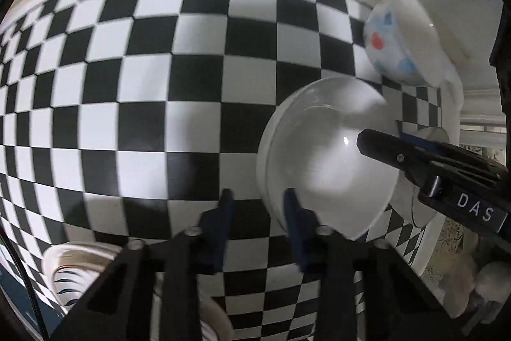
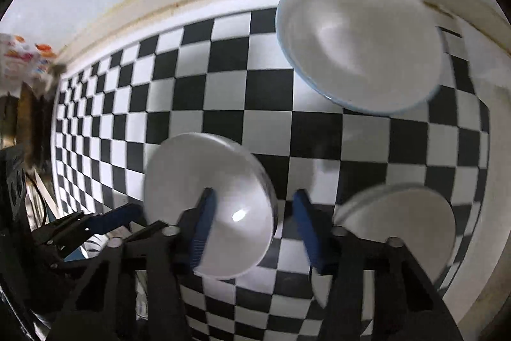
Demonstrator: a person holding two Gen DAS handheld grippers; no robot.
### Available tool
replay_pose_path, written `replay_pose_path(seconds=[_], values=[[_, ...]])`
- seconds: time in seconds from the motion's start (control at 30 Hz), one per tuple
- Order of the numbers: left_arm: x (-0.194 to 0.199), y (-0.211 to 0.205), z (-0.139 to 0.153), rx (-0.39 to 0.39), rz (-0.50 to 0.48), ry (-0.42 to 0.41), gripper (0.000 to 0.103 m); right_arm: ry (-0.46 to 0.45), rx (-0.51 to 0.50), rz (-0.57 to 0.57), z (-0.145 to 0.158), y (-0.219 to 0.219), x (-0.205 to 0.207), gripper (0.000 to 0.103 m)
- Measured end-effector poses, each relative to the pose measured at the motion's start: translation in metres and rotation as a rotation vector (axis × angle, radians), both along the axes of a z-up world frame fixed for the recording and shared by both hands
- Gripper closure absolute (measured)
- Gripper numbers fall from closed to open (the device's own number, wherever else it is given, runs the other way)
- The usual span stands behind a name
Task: Organize plates and bowls
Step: 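Grasp the rim of a plain white bowl with both grippers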
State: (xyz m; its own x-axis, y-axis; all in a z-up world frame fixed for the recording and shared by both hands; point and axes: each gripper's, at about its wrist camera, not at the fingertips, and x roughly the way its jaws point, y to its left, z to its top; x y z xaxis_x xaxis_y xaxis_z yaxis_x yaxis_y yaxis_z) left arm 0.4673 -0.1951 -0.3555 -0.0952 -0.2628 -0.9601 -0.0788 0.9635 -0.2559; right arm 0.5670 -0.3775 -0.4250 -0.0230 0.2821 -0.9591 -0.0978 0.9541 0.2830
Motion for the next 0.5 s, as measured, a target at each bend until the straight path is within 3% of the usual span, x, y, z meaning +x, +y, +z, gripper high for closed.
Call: replay_pose_path(seconds=[0.07,0.17,0.33,0.5], values=[[0.001,-0.002,-0.002,-0.009,0.005,0.000,0.085,0.017,-0.024,0.024,-0.009,0.002,0.004,0.079],[0.000,-0.006,0.006,0.010,0.001,-0.019,0.085,0.022,-0.017,0.030,-0.011,0.002,0.005,0.089],[-0.007,-0.010,0.024,0.008,-0.029,-0.043,0.085,0.017,-0.011,0.033,-0.001,0.001,-0.008,0.089],[-0.024,-0.014,0.052,-0.002,-0.077,-0.091,0.085,-0.018,0.023,-0.002,0.029,-0.009,-0.042,0.089]])
